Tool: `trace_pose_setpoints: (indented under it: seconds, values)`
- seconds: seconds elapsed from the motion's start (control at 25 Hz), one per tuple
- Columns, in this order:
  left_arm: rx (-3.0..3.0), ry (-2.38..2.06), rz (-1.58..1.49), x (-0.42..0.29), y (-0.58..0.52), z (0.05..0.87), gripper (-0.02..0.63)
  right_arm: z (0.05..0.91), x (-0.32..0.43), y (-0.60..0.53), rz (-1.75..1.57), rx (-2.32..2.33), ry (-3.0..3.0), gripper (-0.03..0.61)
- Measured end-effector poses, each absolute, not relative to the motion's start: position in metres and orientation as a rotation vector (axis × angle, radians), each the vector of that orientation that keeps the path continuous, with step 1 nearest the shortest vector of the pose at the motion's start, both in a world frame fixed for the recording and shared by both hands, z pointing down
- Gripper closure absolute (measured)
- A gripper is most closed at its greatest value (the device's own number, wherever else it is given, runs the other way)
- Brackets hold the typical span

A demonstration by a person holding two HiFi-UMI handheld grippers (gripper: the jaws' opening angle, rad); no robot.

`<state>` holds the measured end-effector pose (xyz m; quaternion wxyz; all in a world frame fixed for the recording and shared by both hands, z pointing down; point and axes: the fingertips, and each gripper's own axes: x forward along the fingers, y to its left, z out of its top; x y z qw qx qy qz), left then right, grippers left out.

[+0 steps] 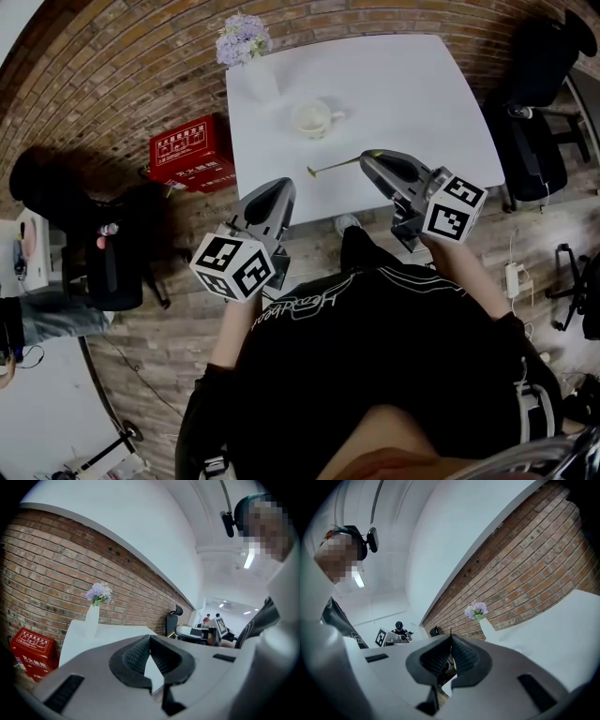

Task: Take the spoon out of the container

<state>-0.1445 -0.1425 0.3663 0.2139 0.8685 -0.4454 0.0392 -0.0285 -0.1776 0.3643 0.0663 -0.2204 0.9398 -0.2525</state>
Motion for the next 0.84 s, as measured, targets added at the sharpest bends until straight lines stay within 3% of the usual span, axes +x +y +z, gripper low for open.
trace_pose_setpoints:
  seconds: [0.84]
  values:
    - [2.431, -1.216, 0.112, -0.138, -0.152, 0.359, 0.609, 0.355, -0.026, -0.186, -0.741, -0.680, 2.826, 0.578]
